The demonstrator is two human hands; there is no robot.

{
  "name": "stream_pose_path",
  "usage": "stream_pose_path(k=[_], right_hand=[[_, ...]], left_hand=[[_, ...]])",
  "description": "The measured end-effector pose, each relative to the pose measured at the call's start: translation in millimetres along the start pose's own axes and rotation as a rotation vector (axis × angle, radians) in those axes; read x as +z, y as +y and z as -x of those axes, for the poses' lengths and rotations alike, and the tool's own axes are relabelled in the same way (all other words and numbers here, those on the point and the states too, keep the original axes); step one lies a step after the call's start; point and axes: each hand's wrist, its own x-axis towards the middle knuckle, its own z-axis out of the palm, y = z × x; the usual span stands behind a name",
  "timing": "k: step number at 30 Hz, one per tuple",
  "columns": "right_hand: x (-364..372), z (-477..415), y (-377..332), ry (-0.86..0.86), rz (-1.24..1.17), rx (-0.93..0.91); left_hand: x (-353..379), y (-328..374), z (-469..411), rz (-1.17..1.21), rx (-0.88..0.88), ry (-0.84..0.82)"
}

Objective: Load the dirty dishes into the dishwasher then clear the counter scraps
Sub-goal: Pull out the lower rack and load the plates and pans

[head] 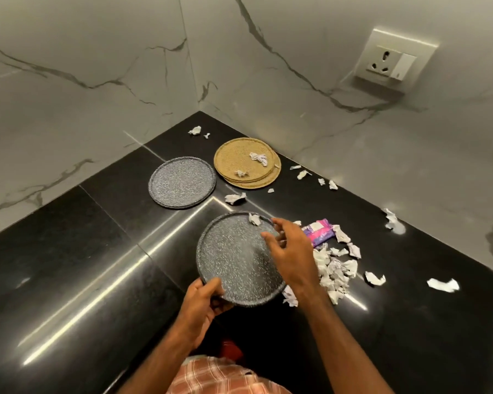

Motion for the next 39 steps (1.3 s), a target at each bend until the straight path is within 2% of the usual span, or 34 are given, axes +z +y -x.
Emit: stream_pose_path(k=[3, 9, 10, 12, 14, 16, 18, 20, 22, 25, 31, 39], right_hand=[[3.1, -5.7, 8.2, -0.022, 0.172, 0.027], [-2.7, -1.8, 16.2, -0.045, 0.314, 0.065], [-7.0, -1.1, 17.8, -0.077, 0.265, 0.111], [-21.2, -3.0, 21.8, -0.097, -0.005, 0.242], [-32.6, 6.7, 16.9, 0.104, -0.252, 0.35], [-35.5, 21.7, 19.1, 0.308, -0.223, 0.416], [-30.9, 44.1, 22.2, 0.243, -0.169, 0.47], [-22.3, 70.2, 26.8, 0.112, -0.303, 0.522], [-17.4, 103.7, 23.0, 0.097, -0.439, 0.536], [-10.7, 153.7, 17.1, 0.216, -0.477, 0.505], [-10.7, 273.8, 20.8, 0.425, -0.532, 0.602], [-23.2, 436.8, 37.6, 0.728, -0.571, 0.855]], left_hand=[[5.4, -5.4, 6.0, -0.068, 0.014, -0.081], [-5.4, -2.3, 6.7, -0.179, -0.002, -0.181], [-7.7, -0.5, 8.6, -0.188, -0.01, -0.208], [-7.6, 1.2, 7.8, -0.183, -0.019, -0.226], [-13.6, 3.8, 8.3, -0.17, -0.02, -0.219], [-21.3, 6.6, 7.4, -0.163, -0.022, -0.217], [-28.9, 10.8, 10.2, -0.191, -0.025, -0.231], [-37.2, 15.0, 13.8, -0.236, -0.027, -0.245], [-46.1, 17.3, 17.4, -0.282, -0.022, -0.291], [-57.0, 12.1, 24.6, -0.347, -0.021, -0.374], [-69.3, -32.0, 39.3, -0.529, 0.038, -0.535], [-43.4, -107.3, 93.5, -0.809, -0.059, -0.92]])
